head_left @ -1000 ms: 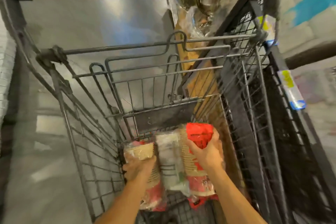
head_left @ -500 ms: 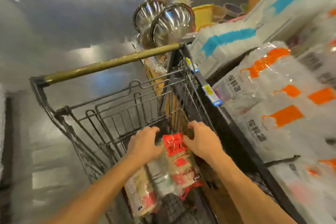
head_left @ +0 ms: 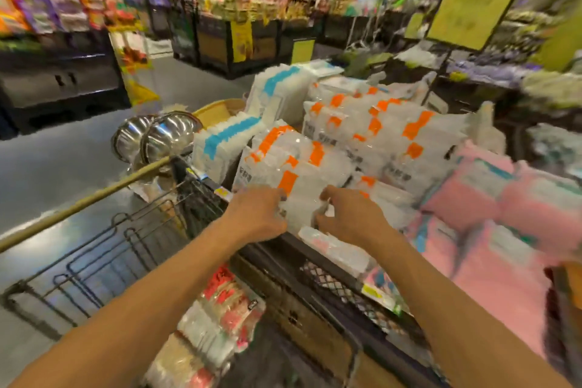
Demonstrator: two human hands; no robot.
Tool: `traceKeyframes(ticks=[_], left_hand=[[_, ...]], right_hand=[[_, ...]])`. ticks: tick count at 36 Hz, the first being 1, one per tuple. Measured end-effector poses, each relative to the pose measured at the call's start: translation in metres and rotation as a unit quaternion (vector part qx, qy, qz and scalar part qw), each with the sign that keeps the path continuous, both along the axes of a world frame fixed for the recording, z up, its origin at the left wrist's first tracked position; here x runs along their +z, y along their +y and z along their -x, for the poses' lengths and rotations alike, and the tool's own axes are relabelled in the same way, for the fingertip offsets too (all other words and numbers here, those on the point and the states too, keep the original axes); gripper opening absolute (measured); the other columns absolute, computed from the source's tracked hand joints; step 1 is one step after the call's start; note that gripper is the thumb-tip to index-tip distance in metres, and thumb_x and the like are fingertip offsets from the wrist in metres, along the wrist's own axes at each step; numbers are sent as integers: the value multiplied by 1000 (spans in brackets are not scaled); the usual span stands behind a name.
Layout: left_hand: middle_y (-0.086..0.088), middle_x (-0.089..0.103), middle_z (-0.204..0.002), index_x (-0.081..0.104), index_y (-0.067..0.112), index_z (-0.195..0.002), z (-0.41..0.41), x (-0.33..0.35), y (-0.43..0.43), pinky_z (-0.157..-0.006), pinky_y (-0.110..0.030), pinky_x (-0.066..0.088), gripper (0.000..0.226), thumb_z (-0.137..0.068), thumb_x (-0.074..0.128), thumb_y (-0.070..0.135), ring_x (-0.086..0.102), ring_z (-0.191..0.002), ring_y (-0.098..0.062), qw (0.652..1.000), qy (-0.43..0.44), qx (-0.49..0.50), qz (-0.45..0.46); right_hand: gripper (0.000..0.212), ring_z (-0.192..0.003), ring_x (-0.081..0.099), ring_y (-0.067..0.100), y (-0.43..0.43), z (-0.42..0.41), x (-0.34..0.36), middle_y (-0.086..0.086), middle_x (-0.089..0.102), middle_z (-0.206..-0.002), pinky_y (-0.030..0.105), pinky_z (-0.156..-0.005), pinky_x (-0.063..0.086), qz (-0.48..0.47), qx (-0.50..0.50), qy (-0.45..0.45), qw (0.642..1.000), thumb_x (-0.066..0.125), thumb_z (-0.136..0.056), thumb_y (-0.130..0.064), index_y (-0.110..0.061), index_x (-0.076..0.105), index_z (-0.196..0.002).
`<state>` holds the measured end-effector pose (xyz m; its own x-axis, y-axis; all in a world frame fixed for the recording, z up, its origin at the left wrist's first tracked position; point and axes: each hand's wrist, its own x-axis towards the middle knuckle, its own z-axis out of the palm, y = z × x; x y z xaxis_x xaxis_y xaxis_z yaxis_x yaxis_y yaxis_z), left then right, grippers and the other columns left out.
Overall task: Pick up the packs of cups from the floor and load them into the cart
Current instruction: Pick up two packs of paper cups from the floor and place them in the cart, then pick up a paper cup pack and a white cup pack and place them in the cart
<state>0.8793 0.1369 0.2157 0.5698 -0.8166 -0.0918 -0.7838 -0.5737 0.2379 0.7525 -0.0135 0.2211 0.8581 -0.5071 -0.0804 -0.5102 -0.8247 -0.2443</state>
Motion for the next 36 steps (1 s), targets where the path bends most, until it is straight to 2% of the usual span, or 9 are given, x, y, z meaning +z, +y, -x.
traceKeyframes(ticks=[6,14,17,20,24,26,30,33,36], left_hand=[[-1,52,-142,49,28,-141,109,18,-45,-102,-40,44,56,-90,61,47,53,-126,-25,994,-1,-109,0],[-2,48,-147,46,27,-143,248,34,-101,-102,-40,44,57,-92,60,48,50,-129,-26,956,-10,-294,2],[-2,48,-147,47,26,-142,300,38,-108,-99,-37,41,56,-92,61,45,49,-130,-26,931,-2,-365,-1],[-3,53,-142,51,24,-138,348,43,-103,-103,-40,44,55,-89,59,48,50,-128,-29,896,4,-443,-6],[-7,62,-121,60,19,-127,405,45,-84,-93,-45,50,73,-66,45,57,59,-113,-30,839,12,-544,-5],[-8,61,-124,58,18,-131,432,41,-70,-95,-43,49,73,-70,49,57,59,-115,-30,812,13,-583,-6],[-8,57,-135,53,21,-139,481,29,-35,-98,-41,48,53,-92,62,42,55,-123,-27,757,4,-653,-15],[-6,61,-131,56,17,-134,516,20,-6,-94,-41,50,48,-93,61,41,59,-116,-25,709,1,-705,-22],[-5,59,-136,56,16,-134,551,15,29,-98,-41,49,47,-94,61,38,57,-121,-25,668,-2,-744,-24]], right_hand=[[46,-121,59,28,-14,135,14,3,62,-134,37,-84,49,12,-88,-1,996,59,-97,-44,-21,55,-137],[52,-124,56,31,-7,304,28,6,57,-142,40,-87,49,6,-258,9,966,58,-99,-46,-19,52,-143],[42,-111,61,32,12,357,32,7,62,-122,39,-78,46,13,-331,-4,943,60,-96,-47,-20,57,-128],[32,-89,60,31,40,403,35,3,61,-96,43,-72,52,9,-414,-19,910,62,-91,-48,-18,57,-100],[42,-99,60,32,90,458,38,7,63,-111,41,-74,49,5,-495,-10,869,58,-92,-47,-16,60,-119],[39,-103,60,31,121,484,31,5,60,-111,40,-75,48,4,-537,-18,843,57,-96,-43,-16,58,-125],[27,-87,61,27,189,524,14,-2,57,-91,38,-68,50,-1,-611,-5,792,57,-98,-47,-23,55,-108],[24,-91,65,28,241,549,4,3,66,-99,41,-78,57,-2,-663,-9,749,61,-90,-47,-24,57,-98],[24,-90,61,30,298,571,-5,6,65,-96,34,-72,48,-5,-704,-29,710,62,-88,-40,-18,61,-98]])
